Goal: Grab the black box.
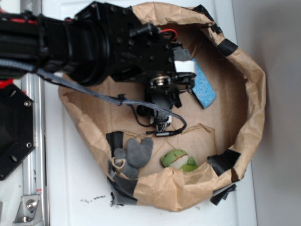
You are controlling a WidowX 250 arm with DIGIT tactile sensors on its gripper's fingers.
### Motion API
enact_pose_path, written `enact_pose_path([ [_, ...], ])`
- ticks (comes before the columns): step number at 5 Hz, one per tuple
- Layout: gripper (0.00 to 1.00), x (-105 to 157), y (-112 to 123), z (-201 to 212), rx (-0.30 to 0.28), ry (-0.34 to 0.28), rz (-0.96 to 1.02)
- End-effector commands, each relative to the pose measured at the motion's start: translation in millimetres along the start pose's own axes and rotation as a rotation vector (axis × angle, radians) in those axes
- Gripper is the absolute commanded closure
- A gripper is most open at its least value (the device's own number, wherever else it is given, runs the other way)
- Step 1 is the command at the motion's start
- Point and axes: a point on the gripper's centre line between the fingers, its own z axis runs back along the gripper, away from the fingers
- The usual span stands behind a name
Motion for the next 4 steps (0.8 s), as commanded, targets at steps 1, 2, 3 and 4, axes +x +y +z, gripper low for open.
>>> enact_pose_path([
  [1, 0.0, -12, -22, -5, -0.028, -0.003, -0.098],
  [2, 1.0, -16, -15, 12, -0.032, -0.022, -0.075],
  [3, 1.0, -19, 0, 40, -0.024, -0.053, -0.04],
  [4, 1.0, -22, 5, 86, 0.02, -0.175, 0.001],
])
